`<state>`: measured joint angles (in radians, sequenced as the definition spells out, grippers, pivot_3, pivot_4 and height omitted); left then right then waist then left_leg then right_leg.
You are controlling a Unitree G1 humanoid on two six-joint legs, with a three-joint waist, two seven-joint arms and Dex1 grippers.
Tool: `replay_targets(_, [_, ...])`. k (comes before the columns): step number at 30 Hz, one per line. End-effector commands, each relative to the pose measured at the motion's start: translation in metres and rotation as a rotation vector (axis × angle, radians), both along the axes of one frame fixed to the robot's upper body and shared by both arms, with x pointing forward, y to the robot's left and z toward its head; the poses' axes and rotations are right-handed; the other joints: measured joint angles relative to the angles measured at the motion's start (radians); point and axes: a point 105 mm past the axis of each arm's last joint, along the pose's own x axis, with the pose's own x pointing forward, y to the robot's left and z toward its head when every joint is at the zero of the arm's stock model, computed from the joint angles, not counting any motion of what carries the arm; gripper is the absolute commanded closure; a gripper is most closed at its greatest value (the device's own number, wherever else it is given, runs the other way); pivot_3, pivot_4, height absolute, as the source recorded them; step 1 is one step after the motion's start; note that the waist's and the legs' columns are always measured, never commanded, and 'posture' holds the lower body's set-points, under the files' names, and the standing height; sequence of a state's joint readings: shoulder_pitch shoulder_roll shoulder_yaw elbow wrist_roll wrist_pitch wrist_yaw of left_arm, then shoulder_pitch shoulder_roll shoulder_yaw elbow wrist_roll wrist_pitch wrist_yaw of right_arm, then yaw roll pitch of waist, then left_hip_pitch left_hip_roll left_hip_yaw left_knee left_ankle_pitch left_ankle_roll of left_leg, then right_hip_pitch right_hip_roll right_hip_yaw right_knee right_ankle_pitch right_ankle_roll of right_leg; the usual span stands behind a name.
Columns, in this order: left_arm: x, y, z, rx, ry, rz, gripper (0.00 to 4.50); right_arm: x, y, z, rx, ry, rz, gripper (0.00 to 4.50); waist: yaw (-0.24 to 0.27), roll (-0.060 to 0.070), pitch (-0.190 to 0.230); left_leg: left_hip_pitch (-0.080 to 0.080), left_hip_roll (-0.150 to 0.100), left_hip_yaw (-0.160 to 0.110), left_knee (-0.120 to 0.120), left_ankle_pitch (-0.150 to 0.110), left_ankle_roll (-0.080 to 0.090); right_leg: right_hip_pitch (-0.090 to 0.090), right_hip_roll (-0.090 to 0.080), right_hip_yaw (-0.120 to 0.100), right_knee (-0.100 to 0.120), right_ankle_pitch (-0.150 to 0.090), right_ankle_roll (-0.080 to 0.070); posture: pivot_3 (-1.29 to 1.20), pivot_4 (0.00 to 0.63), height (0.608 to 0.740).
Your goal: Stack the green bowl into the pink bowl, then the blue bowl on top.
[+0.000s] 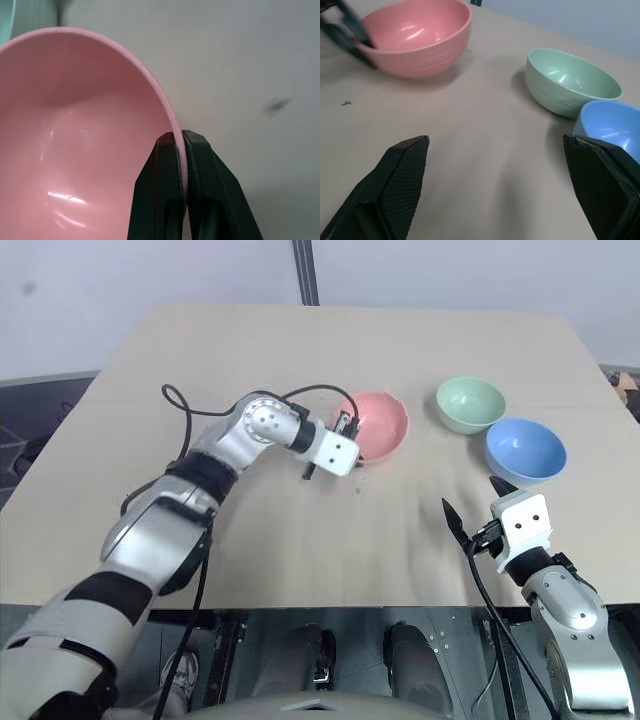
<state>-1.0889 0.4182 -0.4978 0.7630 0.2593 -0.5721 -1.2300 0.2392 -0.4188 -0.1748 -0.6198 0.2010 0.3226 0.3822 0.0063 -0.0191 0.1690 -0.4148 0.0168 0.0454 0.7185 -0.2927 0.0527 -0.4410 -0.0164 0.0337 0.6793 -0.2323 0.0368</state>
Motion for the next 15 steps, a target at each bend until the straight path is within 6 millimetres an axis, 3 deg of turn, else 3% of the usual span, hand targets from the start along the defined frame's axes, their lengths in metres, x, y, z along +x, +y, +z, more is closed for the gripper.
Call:
replay_targets(1, [-0.021,0.002,0.018,-0.031,0.001,-0.102,4.46,-0.002,-0.001,0.014,-0.015,-0.055,0.000,0.00,0.001,0.000,0.000,0.000,0.000,0.000,0.000,0.000,0.000,0.000,0.000,0.000,0.000,0.000,0.000,0.00,0.150,0.740])
replay_targets(2, [-0.025,0.005,0.015,-0.023,0.022,-0.112,4.46,-0.002,-0.001,0.014,-0.015,-0.055,0.000,0.00,0.001,0.000,0.000,0.000,0.000,0.000,0.000,-0.001,0.001,0.000,0.000,0.000,0.000,0.000,0.000,0.00,0.150,0.740])
replay_targets(5, [-0.034,0.009,0.011,-0.015,0.075,-0.123,3.45,-0.001,0.001,0.014,-0.013,-0.051,0.008,0.00,0.006,0.000,0.000,0.001,0.000,0.000,0.001,-0.002,0.003,0.001,0.000,0.000,0.001,0.000,0.000,0.00,0.150,0.740])
replay_targets(9, [-0.040,0.012,0.012,-0.022,0.111,-0.123,1.70,-0.002,0.002,0.011,-0.015,-0.038,0.017,0.00,0.007,0.000,0.000,0.001,-0.001,0.000,0.002,-0.001,0.004,0.001,0.000,0.000,0.001,0.000,0.001,0.00,0.150,0.740])
replay_targets(12, [-0.043,0.015,0.017,-0.048,0.132,-0.105,0.13,0.000,0.002,0.011,-0.029,-0.037,0.024,0.00,0.005,0.001,0.000,0.001,-0.001,0.000,0.002,-0.001,0.005,0.001,0.000,0.001,0.001,0.001,0.001,0.00,0.150,0.740])
replay_targets(15, [-0.051,0.025,0.039,-0.186,0.235,-0.034,0.05,0.014,-0.001,0.019,-0.154,-0.083,0.006,0.00,-0.002,0.001,0.000,0.001,0.000,0.001,0.002,-0.001,0.005,0.001,0.001,0.001,0.001,0.001,0.001,0.00,0.150,0.740])
